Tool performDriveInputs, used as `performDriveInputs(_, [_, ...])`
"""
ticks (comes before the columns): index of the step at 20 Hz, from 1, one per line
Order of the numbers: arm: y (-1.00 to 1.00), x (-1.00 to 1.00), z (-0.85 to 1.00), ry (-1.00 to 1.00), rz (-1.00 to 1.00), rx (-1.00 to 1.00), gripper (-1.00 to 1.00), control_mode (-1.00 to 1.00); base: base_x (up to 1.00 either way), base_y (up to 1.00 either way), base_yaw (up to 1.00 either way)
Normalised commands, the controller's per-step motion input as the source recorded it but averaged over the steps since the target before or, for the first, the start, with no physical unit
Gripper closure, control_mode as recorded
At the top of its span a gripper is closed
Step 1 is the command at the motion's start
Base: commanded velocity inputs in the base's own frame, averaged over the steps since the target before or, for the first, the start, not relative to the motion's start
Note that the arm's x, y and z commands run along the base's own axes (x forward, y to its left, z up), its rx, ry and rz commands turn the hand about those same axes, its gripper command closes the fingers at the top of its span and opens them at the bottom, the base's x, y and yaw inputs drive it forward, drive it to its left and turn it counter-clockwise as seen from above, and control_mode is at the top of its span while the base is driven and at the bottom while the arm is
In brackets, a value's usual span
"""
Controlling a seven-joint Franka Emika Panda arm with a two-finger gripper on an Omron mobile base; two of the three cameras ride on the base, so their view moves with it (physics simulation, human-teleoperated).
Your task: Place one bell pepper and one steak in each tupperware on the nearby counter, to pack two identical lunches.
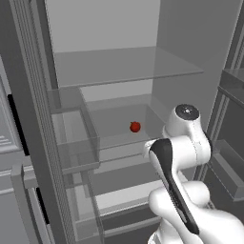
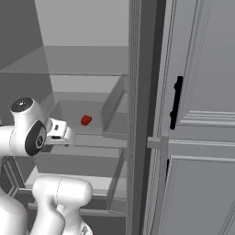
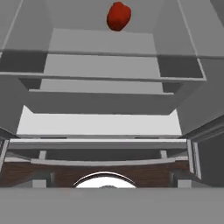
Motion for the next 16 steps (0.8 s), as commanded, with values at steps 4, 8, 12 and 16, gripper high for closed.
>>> performDriveInputs(4, [0.00, 0.96, 0.32, -0.24, 0.00, 0.28, -1.00, -1.00, 0.00, 0.00, 0.00])
performDriveInputs(8, [0.13, 0.81, 0.09, -0.07, 0.01, 0.12, -1.00, -1.00, 0.00, 0.00, 0.00])
performDriveInputs(12, [0.36, 0.08, 0.18, 0.02, 0.01, -0.19, -1.00, -1.00, 0.00, 0.00, 0.00])
performDriveInputs(16, [0.17, 0.62, -0.15, 0.13, 0.00, -0.17, -1.00, -1.00, 0.00, 0.00, 0.00])
